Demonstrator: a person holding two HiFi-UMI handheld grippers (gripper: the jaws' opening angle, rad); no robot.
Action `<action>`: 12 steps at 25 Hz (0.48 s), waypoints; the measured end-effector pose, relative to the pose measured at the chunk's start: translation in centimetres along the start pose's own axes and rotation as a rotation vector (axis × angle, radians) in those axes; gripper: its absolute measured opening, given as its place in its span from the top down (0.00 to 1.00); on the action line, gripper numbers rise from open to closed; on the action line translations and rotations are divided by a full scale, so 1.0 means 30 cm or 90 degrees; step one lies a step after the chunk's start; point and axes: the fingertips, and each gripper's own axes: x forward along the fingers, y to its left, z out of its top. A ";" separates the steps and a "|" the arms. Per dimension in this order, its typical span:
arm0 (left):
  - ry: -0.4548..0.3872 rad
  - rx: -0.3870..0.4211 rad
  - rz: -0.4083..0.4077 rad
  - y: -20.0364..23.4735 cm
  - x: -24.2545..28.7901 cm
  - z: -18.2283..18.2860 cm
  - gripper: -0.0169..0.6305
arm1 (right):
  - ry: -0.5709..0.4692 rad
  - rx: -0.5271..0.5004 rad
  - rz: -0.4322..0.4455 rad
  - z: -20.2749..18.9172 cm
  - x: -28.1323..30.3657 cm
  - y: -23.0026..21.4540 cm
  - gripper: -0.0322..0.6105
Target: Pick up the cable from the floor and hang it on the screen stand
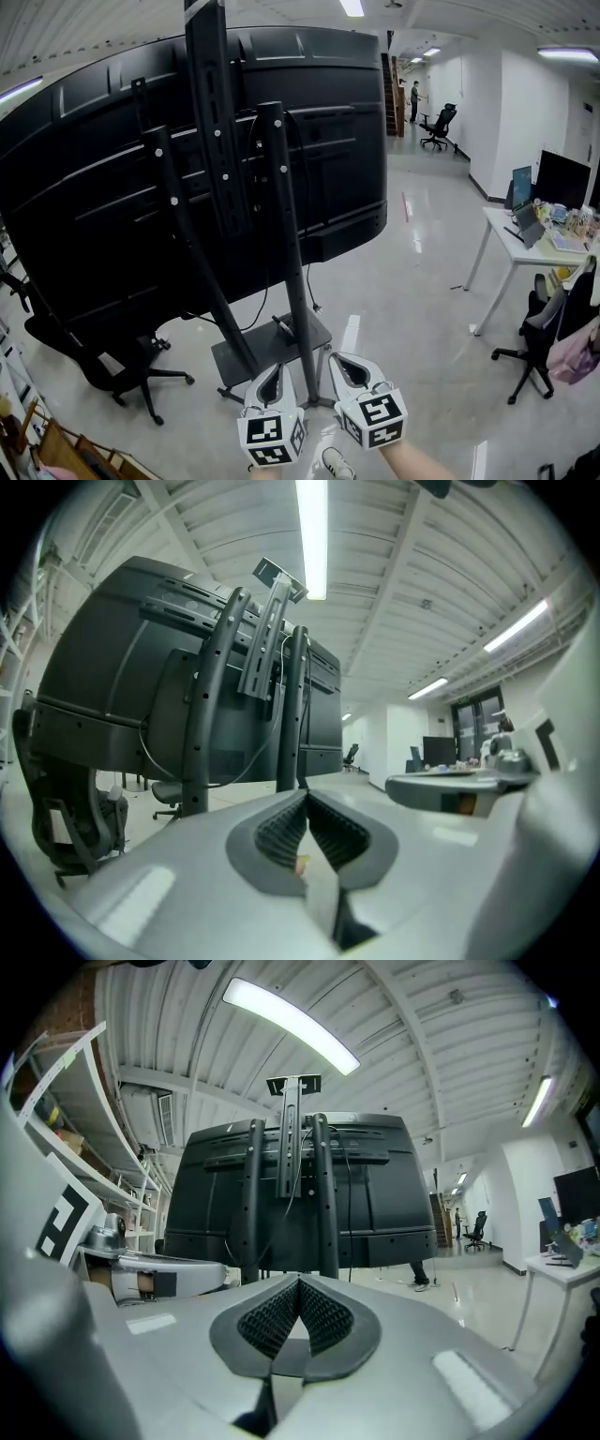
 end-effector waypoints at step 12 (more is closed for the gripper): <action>0.006 0.016 -0.011 -0.020 -0.122 -0.028 0.96 | 0.005 0.004 -0.006 -0.042 -0.098 0.081 0.95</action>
